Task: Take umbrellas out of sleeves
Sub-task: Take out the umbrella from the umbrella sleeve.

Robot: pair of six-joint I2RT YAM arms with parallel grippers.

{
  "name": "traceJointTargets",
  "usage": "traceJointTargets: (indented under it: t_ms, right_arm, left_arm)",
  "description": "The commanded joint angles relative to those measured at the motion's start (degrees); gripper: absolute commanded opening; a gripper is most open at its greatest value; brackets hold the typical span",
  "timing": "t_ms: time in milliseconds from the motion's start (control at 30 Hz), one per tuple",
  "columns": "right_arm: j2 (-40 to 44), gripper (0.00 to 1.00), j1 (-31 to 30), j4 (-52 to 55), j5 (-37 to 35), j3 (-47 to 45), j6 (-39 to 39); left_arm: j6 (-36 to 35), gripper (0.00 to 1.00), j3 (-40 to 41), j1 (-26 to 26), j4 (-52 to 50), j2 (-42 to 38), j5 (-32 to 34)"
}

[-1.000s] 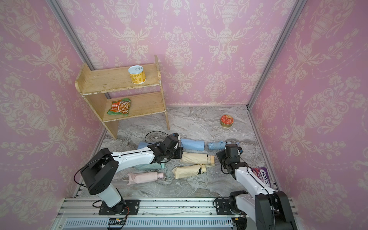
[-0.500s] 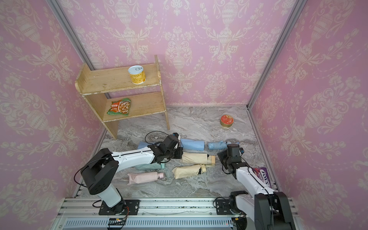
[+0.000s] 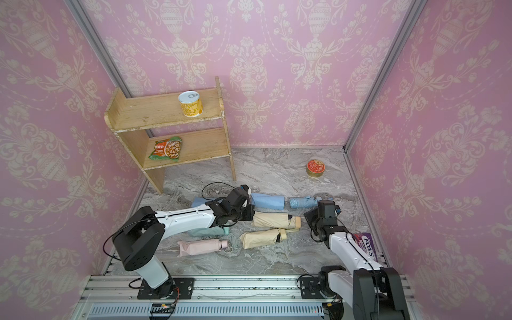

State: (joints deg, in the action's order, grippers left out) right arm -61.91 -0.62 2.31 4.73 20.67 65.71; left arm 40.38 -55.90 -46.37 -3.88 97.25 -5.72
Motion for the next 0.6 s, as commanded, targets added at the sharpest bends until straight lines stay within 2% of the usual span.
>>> traceJointTargets:
  t_ms: [0,567]
  right_arm:
    - [-0.48,0.0,0.78,0.51,-0.44,1.57,-1.6]
    - [-0.37,0.0,2.96,1.47,0.63,2.52,-3.21]
  left_arm:
    - [-0.32,0.0,-0.96,-0.32,-0.95,-0.13,0.35]
    - [-1.01,0.0,-0.78,-0.34,-1.39,-0.86,1.23]
